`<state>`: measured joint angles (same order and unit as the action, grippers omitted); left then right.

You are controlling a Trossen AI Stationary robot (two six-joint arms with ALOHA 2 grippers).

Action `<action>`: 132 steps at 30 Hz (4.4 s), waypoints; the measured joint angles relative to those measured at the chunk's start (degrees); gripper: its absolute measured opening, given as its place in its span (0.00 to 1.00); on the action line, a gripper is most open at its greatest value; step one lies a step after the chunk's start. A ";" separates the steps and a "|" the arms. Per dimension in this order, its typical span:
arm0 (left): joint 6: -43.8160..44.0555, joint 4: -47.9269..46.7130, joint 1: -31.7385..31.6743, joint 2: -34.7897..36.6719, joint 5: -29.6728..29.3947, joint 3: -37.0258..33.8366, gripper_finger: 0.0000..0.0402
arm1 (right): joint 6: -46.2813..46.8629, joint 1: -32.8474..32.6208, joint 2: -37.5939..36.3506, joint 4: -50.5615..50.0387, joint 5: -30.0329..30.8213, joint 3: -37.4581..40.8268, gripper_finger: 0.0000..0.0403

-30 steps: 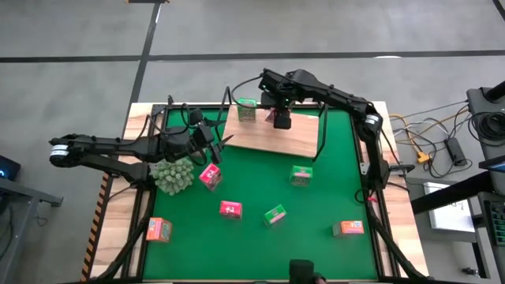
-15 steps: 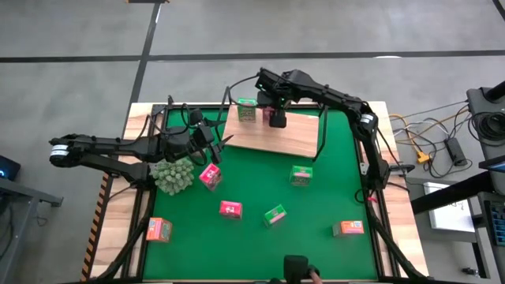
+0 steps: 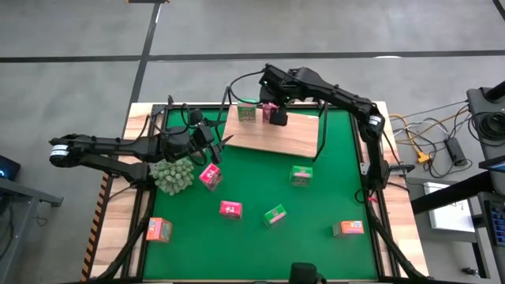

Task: Stack cereal on shelf
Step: Adjust the cereal box on the shelf

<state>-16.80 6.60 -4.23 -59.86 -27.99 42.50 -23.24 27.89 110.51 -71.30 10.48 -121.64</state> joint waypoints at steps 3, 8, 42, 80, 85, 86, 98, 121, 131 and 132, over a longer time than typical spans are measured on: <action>0.01 -0.09 0.00 0.00 0.00 0.00 0.58 | 2.88 -0.98 -2.22 -0.10 -1.14 0.00 0.56; 0.39 -0.43 0.00 0.00 0.02 0.00 0.58 | 7.19 -2.91 -4.69 0.52 -11.33 0.97 0.46; -0.70 0.73 0.02 4.66 0.02 -2.58 0.58 | 4.61 -8.63 4.34 49.04 1.16 18.66 0.02; -0.70 0.08 0.00 4.66 0.00 -2.58 0.58 | -0.11 -6.35 12.58 46.28 10.14 12.15 0.02; -0.70 -0.27 0.00 4.66 0.01 -2.58 0.58 | -0.40 -6.57 12.48 43.40 10.15 12.15 0.02; -0.70 -0.45 0.00 4.66 0.02 -2.58 0.58 | -0.57 -6.61 12.40 42.49 10.16 12.15 0.02; -0.70 -0.45 0.00 4.66 0.00 -2.58 0.58 | -0.81 -6.75 12.08 40.21 10.58 12.20 0.02; -0.65 -0.81 0.00 4.66 0.00 -2.58 0.58 | 10.89 -11.99 -0.44 17.90 10.16 14.39 0.02; -0.47 -1.07 0.02 4.68 0.02 -2.58 0.58 | 14.21 -10.97 -7.67 34.79 10.58 34.10 0.02; -0.46 -1.08 0.02 4.68 0.02 -2.58 0.58 | 14.20 -10.63 -7.98 37.43 10.62 36.08 0.02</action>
<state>-17.26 5.52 -4.21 -55.18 -27.97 39.92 -9.04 17.27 102.53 -33.87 21.10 -85.57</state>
